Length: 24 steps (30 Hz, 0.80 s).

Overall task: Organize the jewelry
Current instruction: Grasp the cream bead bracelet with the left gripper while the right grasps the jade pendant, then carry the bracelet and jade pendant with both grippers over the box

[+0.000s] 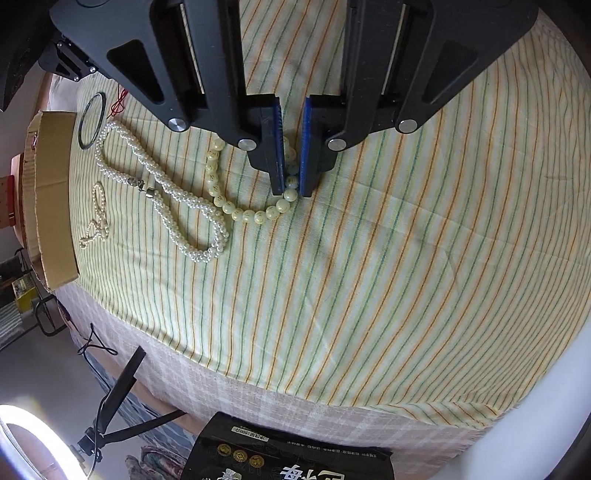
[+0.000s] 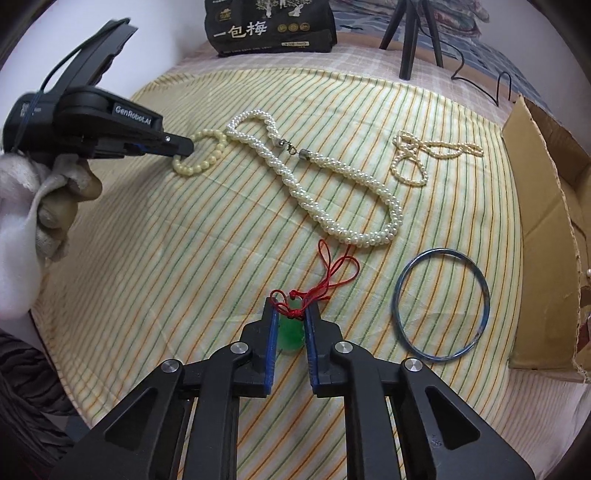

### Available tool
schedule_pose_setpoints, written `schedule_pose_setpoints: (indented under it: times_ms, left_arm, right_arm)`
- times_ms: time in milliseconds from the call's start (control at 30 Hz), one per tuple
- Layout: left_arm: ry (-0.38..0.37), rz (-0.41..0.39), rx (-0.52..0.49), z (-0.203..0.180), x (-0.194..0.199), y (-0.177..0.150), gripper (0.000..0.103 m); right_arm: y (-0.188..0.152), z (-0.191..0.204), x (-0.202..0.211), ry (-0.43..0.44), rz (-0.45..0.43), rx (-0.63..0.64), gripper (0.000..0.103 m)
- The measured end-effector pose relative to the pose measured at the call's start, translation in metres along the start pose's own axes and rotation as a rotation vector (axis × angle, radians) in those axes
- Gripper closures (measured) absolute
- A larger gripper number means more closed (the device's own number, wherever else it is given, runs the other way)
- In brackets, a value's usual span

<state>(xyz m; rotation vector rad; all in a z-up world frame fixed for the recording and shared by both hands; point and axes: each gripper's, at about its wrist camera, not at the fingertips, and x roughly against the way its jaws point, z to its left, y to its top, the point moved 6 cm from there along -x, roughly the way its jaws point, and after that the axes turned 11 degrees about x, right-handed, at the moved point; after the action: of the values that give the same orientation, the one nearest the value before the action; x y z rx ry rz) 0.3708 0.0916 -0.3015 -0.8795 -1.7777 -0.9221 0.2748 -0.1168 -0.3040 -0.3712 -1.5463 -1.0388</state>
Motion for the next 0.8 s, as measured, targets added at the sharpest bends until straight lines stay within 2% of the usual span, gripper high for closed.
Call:
schedule_pose_setpoints:
  times_ms: [167, 467, 800]
  left_arm:
    - [-0.012, -0.018, 0.009, 0.0, 0.01, 0.0, 0.097]
    - [-0.082, -0.059, 0.021, -0.006, 0.041, 0.0, 0.097]
    - [-0.154, -0.096, 0.0, -0.031, 0.072, -0.005, 0.098]
  right_arm:
    - [0.0, -0.005, 0.007, 0.011, -0.024, -0.021, 0.091]
    - [0.008, -0.011, 0.037, 0.021, -0.112, -0.054, 0.091]
    - [0.018, -0.02, 0.061, 0.01, -0.183, -0.074, 0.091]
